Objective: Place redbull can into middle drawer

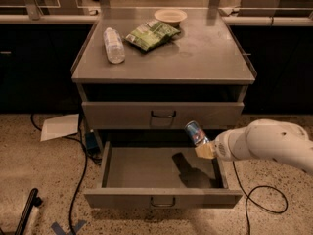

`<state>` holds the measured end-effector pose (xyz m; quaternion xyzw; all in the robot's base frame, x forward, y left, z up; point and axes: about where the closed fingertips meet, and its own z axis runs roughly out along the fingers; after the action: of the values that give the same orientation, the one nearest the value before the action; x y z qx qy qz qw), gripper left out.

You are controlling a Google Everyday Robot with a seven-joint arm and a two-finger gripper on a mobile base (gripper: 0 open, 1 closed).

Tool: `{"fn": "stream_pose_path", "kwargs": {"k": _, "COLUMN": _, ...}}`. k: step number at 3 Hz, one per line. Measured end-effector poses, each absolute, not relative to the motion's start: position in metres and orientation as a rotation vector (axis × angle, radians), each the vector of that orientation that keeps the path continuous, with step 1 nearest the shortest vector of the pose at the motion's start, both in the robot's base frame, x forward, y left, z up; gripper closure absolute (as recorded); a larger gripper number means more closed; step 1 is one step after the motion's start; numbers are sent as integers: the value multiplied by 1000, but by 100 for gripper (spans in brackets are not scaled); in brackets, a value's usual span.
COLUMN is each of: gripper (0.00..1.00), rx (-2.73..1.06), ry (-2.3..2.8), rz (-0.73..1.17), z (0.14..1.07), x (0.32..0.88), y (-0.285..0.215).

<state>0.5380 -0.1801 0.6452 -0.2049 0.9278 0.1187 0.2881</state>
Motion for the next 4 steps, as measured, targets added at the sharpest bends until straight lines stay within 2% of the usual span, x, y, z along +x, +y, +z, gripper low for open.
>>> {"fn": "stream_pose_path", "kwargs": {"k": 2, "gripper": 100, "rx": -608, "ry": 2616, "rz": 464, "z": 552, "x": 535, "y": -160}}
{"fn": "stream_pose_path", "kwargs": {"k": 4, "gripper": 100, "rx": -681, "ry": 2684, "rz": 524, "z": 491, "x": 556, "y": -142}}
